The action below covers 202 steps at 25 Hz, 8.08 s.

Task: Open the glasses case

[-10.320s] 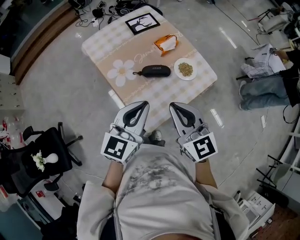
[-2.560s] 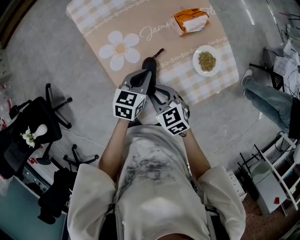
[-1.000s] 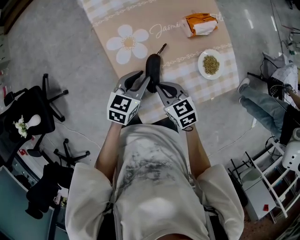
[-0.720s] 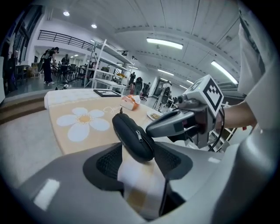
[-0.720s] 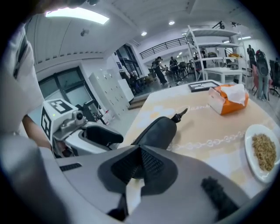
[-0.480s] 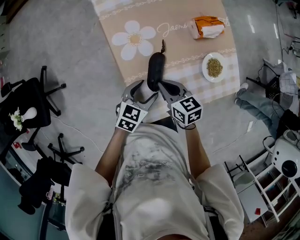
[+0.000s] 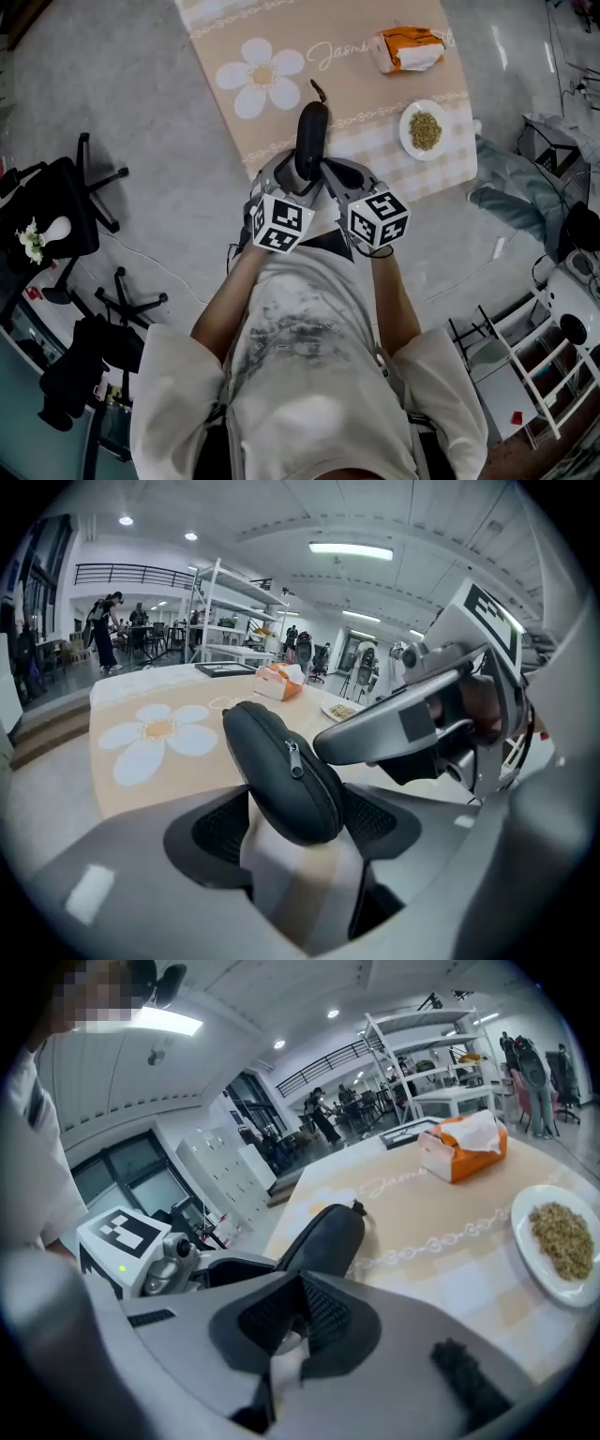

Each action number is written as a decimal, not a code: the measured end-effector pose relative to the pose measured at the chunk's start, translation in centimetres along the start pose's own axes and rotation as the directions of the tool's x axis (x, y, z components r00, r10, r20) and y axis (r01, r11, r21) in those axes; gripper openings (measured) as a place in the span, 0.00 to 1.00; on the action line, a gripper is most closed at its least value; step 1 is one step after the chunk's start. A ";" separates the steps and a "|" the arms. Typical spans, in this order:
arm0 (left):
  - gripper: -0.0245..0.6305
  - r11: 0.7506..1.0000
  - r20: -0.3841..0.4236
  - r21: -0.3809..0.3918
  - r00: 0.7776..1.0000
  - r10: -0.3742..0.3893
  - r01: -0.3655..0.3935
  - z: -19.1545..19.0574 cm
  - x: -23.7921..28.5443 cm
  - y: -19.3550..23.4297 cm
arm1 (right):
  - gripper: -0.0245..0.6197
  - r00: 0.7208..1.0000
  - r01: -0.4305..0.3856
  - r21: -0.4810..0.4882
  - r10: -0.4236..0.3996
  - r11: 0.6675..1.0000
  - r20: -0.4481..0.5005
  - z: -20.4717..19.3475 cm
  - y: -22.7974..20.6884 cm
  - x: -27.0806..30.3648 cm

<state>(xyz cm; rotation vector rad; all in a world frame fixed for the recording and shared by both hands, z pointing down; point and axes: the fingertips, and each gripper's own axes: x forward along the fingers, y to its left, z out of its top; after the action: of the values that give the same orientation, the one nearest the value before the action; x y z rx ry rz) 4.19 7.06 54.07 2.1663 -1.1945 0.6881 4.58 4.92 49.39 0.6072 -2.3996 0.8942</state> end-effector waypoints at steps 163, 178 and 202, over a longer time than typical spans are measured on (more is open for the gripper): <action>0.41 0.996 -0.060 0.057 0.996 -0.063 0.066 -1.0 -2.5 3.1 | 0.21 0.984 0.049 -0.732 -0.159 0.679 -0.082 5.7 1.2 3.9; 0.41 0.996 -0.061 0.050 0.996 -0.067 0.070 -0.9 -2.4 3.0 | 0.21 0.983 0.068 -0.724 -0.169 0.686 -0.067 6.6 -0.2 4.1; 0.41 0.996 -0.063 0.038 0.995 -0.080 0.082 -1.1 -2.5 3.1 | 0.15 0.988 0.095 -0.659 -0.152 0.746 -0.030 8.3 -2.5 4.3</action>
<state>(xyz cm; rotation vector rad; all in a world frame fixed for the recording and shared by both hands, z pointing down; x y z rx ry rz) 0.13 7.89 53.85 2.1970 -1.0636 0.7444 0.18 -3.49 47.65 0.4237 -2.3425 -0.0242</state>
